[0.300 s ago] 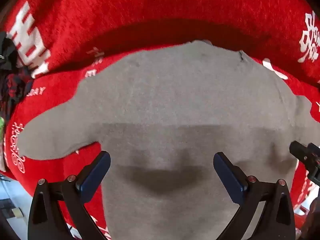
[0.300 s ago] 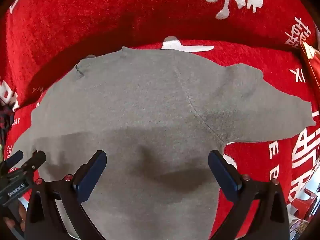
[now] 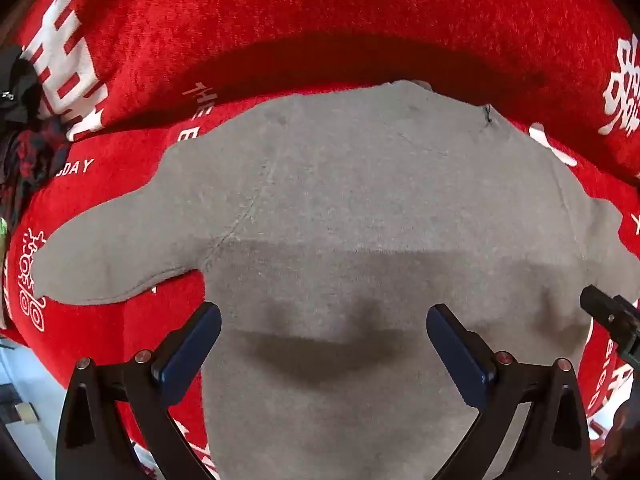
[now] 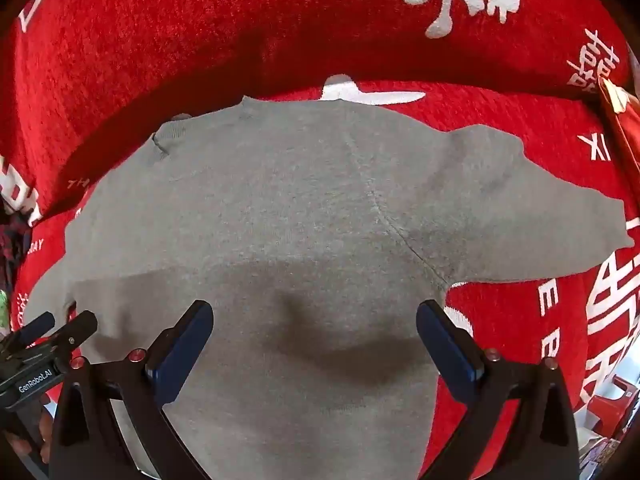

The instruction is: Fold small clothes

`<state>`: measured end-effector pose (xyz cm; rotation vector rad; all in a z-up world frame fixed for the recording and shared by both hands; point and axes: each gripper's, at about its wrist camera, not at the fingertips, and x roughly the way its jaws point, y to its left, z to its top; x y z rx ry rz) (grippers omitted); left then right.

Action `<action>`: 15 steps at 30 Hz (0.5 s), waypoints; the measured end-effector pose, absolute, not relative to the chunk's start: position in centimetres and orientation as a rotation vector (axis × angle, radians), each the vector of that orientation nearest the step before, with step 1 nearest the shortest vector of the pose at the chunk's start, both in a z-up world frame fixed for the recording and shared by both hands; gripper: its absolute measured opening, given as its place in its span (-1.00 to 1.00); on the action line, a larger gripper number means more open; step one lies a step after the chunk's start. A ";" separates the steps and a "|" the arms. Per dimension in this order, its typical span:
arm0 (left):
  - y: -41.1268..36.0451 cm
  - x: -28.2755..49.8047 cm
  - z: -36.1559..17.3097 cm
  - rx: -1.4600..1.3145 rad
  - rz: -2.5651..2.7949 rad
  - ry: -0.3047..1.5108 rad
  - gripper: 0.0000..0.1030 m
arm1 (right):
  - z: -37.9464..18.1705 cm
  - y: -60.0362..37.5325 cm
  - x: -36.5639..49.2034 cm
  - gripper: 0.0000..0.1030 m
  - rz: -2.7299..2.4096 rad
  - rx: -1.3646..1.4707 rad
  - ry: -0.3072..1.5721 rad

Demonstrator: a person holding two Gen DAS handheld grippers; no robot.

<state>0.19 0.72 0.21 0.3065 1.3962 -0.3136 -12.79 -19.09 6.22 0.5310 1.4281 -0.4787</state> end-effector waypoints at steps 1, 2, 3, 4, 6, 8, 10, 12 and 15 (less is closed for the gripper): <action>0.8 0.3 0.2 0.305 -0.308 1.399 1.00 | 6.3 -19.2 -13.5 0.97 -0.469 0.534 1.411; 0.8 0.4 0.2 0.305 -0.308 1.406 1.00 | 6.4 -19.3 -13.8 0.97 -0.465 0.536 1.405; 0.8 0.6 0.2 0.306 -0.314 1.414 1.00 | 6.4 -19.3 -13.7 0.97 -0.467 0.530 1.411; 1.1 0.2 -0.1 0.310 -0.316 1.409 1.00 | 6.4 -19.2 -13.8 0.97 -0.466 0.527 1.409; 1.1 0.1 -0.1 0.326 -0.311 1.408 1.00 | 6.4 -19.1 -13.7 0.97 -0.466 0.514 1.413; 1.2 0.0 -0.3 0.327 -0.310 1.414 1.00 | 6.3 -18.9 -13.6 0.97 -0.456 0.513 1.411; 1.3 0.1 -0.3 0.316 -0.320 1.421 1.00 | 6.3 -18.8 -13.4 0.97 -0.446 0.527 1.411; 1.5 0.1 -0.4 0.328 -0.331 1.428 1.00 | 6.3 -18.8 -13.3 0.97 -0.442 0.542 1.411; 1.7 0.0 -0.5 0.351 -0.335 1.425 1.00 | 6.4 -18.8 -12.9 0.97 -0.440 0.561 1.414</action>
